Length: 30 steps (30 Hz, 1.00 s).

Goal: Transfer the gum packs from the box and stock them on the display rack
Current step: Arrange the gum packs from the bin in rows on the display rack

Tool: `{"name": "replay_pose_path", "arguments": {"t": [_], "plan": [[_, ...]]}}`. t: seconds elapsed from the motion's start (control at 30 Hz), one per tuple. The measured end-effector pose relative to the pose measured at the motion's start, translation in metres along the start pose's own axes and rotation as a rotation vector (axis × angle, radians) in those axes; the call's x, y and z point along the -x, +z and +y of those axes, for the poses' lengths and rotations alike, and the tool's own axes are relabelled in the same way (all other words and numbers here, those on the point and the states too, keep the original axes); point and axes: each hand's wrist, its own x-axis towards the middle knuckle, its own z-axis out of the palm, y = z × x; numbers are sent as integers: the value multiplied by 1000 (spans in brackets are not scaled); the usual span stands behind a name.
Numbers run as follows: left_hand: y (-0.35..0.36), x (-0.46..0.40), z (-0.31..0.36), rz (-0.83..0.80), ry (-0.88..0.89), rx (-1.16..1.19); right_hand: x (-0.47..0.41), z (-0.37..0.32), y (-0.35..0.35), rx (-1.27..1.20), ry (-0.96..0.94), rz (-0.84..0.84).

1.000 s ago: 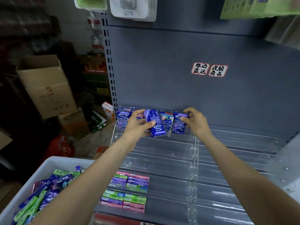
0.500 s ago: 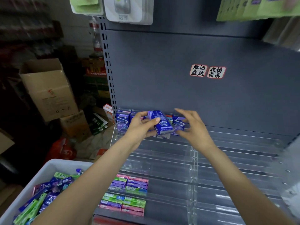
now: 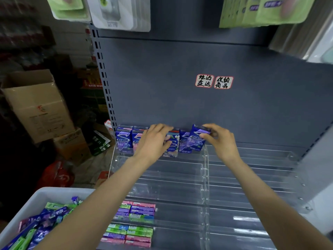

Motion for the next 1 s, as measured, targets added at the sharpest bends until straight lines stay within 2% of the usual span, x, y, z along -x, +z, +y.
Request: {"name": "replay_pose_path", "arguments": {"t": [0.1,0.2,0.4,0.7,0.77,0.87,1.0], "plan": [[3,-3,-5,-89,23,-105,-5,3,12,101,-37,-69],[5,-5,-9,-104,28,-136,-11,1,25,165,-69,-82],[9,-7,-8,-78,8,-127,-7,2,39,260,-24,-73],[11,-4,-5,9,42,-169,4,0,47,487,-204,-16],[7,1,-4,58,64,-142,10,-7,49,473,-236,26],[0,15,-15,242,85,-73,21,-29,59,374,-246,33],[-15,54,-49,275,-4,122,36,-64,94,154,-214,-115]]}}
